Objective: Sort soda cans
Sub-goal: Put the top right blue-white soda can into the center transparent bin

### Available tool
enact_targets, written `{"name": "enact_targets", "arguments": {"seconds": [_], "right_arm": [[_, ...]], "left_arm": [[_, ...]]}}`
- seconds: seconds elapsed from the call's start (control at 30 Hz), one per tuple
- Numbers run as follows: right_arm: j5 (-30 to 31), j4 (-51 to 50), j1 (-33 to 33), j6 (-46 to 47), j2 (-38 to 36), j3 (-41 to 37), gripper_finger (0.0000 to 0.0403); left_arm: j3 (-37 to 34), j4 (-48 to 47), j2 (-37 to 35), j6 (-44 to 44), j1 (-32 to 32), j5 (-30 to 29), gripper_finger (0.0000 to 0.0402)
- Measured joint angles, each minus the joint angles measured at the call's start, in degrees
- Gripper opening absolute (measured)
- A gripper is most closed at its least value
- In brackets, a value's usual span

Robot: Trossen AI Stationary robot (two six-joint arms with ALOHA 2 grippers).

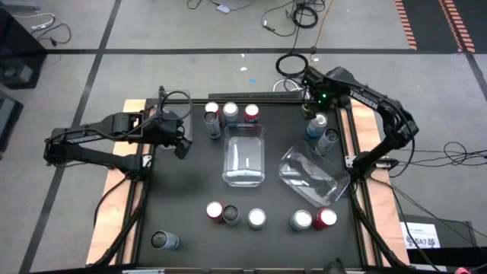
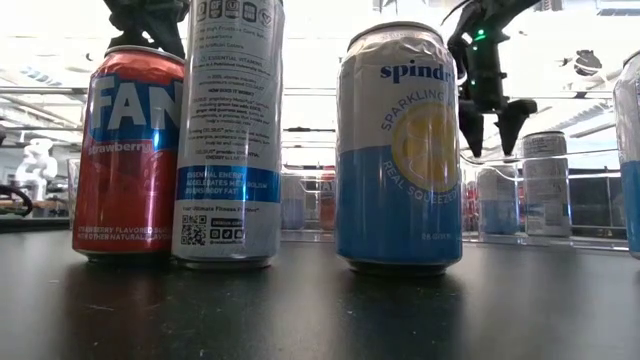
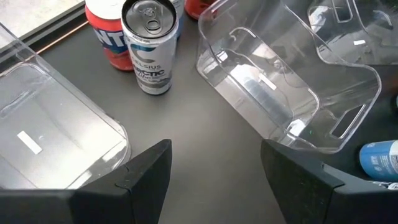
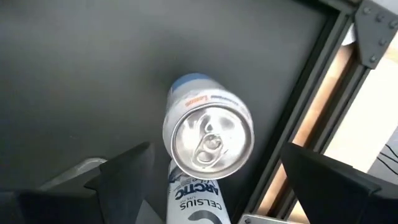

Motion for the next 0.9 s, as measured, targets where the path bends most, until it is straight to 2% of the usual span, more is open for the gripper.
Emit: {"name": "enact_targets", "arguments": {"seconds": [0.33, 0.9], "right_arm": [[-1.5, 9.0, 0.9, 4.2, -9.7, -8.9, 0.0345], [-0.7, 12.1, 0.7, 4.3, -5.2, -10.3, 0.0345]], "left_arm": [[0.0, 0.0, 0.0, 0.0, 0.0, 0.0, 0.0258], [0.0, 0.0, 0.0, 0.0, 0.0, 0.0, 0.0258]]}}
